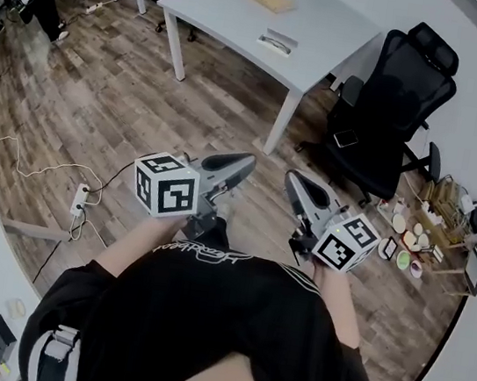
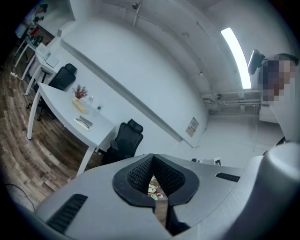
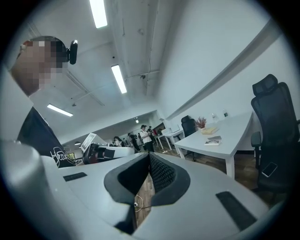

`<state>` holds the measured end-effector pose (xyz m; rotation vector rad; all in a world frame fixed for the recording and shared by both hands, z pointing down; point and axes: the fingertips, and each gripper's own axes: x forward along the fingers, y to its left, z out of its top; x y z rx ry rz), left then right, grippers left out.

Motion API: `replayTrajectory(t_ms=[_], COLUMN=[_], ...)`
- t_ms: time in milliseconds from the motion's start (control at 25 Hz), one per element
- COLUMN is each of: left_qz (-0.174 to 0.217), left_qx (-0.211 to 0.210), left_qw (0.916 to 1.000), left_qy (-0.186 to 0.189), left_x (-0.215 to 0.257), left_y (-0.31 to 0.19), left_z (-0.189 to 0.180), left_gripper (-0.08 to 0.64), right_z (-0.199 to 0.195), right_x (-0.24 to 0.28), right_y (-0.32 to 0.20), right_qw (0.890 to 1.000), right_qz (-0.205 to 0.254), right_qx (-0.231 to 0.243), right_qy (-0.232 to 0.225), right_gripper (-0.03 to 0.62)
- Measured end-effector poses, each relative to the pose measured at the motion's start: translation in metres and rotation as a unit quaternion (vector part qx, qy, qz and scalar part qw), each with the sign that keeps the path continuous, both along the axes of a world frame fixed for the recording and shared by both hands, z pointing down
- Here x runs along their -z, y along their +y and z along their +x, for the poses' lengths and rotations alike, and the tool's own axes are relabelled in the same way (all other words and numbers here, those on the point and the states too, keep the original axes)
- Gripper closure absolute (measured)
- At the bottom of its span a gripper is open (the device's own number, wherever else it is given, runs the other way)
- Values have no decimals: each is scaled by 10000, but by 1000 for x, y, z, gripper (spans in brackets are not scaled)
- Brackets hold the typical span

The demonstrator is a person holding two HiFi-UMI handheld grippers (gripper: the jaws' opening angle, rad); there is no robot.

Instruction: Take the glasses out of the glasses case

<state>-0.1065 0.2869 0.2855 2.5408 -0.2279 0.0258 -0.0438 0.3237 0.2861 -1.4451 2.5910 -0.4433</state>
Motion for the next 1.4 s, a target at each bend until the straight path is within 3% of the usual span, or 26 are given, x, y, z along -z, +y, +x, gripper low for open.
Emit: replayTrajectory(t_ms=[480, 920, 1400], left_qz=[-168, -239, -219], left_qx=[-365, -461, -454], left_qw=[9991, 9984, 9978], left_qy=[-126, -218, -433], left_x=[9, 2, -23], left_y=[-139, -282, -332], left_z=[53, 80, 95], left_gripper=[552, 552, 552], right_z=[50, 81, 113], right_x=[8, 10, -16], right_y=[-136, -273, -322], right_qw=[9993, 9985, 9969], right_qz=[-210, -198, -267], right_qx=[-255, -438, -517], right_qy=[-177, -257, -535], right_gripper=[583, 583, 583])
